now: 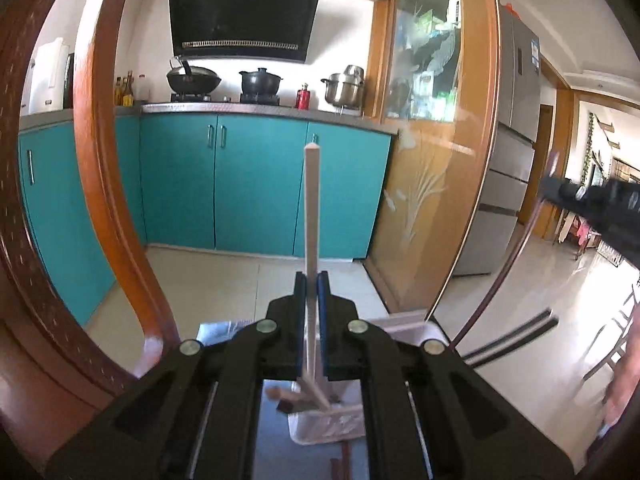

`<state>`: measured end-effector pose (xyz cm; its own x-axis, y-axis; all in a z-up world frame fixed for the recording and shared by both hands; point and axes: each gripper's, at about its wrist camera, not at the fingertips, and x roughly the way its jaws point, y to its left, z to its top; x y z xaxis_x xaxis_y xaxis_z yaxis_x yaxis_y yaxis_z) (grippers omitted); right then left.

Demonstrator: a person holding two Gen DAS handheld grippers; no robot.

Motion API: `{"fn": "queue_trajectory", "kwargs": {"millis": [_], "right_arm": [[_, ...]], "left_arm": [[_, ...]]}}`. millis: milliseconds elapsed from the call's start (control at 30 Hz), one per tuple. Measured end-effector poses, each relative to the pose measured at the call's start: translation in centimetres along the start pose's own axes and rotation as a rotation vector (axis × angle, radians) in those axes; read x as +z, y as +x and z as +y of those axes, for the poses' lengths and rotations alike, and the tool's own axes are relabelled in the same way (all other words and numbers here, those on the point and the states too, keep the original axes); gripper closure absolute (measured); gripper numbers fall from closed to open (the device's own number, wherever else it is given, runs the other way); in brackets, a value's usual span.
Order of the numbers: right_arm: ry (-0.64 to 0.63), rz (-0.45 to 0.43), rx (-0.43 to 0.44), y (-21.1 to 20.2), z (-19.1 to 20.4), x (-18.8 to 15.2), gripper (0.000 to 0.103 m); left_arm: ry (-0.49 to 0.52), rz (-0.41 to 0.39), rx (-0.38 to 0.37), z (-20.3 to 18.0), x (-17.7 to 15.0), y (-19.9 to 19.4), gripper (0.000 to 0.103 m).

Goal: Organize utensils
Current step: 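Lift both held chopsticks and insert them into the white basket, then open both tools to release the chopsticks into the basket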

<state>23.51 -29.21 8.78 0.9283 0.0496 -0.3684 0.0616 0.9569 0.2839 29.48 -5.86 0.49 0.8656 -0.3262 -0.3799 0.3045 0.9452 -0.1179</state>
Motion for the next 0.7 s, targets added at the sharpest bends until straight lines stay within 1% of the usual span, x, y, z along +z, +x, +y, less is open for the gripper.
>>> {"fn": "queue_trajectory", "kwargs": {"millis": [67,133,233,333,367,400,433,467,533,600,633,700], "right_arm": [[-0.016,0.033,-0.004,0.9,0.1,-1.6,0.096],[-0.026,0.055,0.000,1.4,0.2,-2.8,0.096],[-0.047,0.080,-0.009,1.6,0.3,-4.0,0.096],[-0.072,0.083,-0.022,1.2,0.7,-4.4,0.096],[-0.088,0.076,-0.031,0.7,0.9,-4.4,0.092],[-0.102,0.066,-0.040,0.2,0.9,-4.4,0.089],[-0.121,0.048,-0.047,-0.8,1.1,-4.4,0.082],[-0.133,0.026,-0.052,-1.7,1.1,-4.4,0.073],[-0.143,-0.007,-0.052,-3.6,1.0,-4.5,0.067],[-0.141,-0.029,-0.009,-6.4,1.4,-5.0,0.067],[-0.147,-0.030,0.021,-7.6,1.7,-5.5,0.067],[-0.180,-0.013,0.051,-8.9,2.2,-6.5,0.067]], "left_arm": [[-0.005,-0.010,0.004,0.4,-0.6,-0.4,0.096],[-0.021,-0.001,-0.006,0.8,-0.8,-0.7,0.096],[-0.036,0.011,-0.001,1.1,-0.8,-1.0,0.096],[-0.042,0.007,-0.017,1.1,-0.3,-1.9,0.093],[-0.040,0.004,-0.022,1.0,-0.2,-2.3,0.089],[-0.038,-0.001,-0.025,1.0,-0.2,-2.8,0.083],[-0.033,-0.009,-0.022,1.0,-0.1,-3.4,0.078],[-0.019,-0.015,-0.005,0.8,-0.2,-4.3,0.070],[0.023,0.001,0.040,0.3,-0.5,-5.5,0.069],[0.065,0.034,0.076,-0.2,-1.1,-6.6,0.069],[0.077,0.055,0.087,-0.4,-1.4,-6.9,0.069],[0.091,0.096,0.109,-0.6,-2.6,-7.6,0.069]]}}
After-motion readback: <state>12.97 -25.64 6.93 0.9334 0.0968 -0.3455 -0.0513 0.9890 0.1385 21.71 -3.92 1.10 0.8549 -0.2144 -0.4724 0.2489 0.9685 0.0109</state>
